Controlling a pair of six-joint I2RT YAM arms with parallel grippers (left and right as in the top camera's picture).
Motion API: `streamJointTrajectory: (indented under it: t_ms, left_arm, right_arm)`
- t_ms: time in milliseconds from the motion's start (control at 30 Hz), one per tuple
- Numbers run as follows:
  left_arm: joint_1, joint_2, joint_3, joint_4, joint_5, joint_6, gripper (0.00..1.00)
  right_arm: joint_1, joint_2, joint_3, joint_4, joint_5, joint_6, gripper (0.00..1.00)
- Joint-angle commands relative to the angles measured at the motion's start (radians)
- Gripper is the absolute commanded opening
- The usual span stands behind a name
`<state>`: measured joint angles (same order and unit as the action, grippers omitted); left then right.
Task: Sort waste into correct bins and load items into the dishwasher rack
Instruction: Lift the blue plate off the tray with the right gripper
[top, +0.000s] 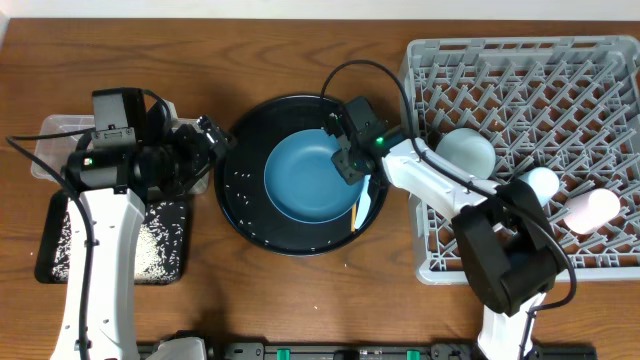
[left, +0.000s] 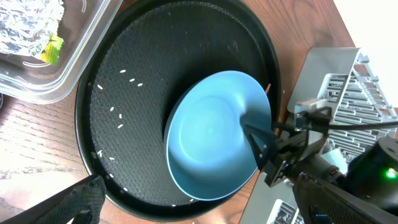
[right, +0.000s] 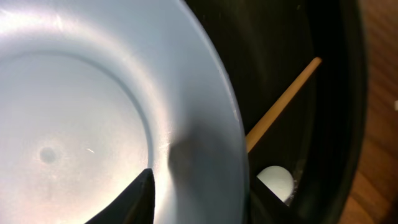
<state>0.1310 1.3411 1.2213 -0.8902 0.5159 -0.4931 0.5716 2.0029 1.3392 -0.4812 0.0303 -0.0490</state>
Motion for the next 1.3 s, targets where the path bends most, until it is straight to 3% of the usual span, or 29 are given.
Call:
streamJointTrajectory:
  t_ms: [0,133,300,767,1033,1267]
  left_arm:
    - [0.004,0.005,0.006,-0.003,-0.009,0.010,0.98]
    - [0.004,0.005,0.006,-0.003,-0.009,0.010,0.98]
    - [0.004,0.005,0.006,-0.003,-0.009,0.010,0.98]
    - [0.004,0.005,0.006,-0.003,-0.009,0.010,0.98]
    - [0.004,0.005,0.006,-0.003,-0.009,0.010,0.98]
    - [0.004,0.005,0.006,-0.003,-0.009,0.010,0.98]
  right_arm:
    - [-0.008,0.013,0.006,-0.002,0.003,0.011,0.34]
    - [-0.008,0.013,0.006,-0.002,0.003,0.011,0.30]
    - [-0.008,0.013,0.006,-0.001,0.003,0.011,0.02]
    - [-0.010,-0.095,0.035,0.018,-0.005,0.072,0.01]
    - [-0.027,-0.298,0.035,-0.019,-0.003,0.077,0.01]
    - [-0.130,-0.484,0.035,-0.125,0.023,0.089,0.01]
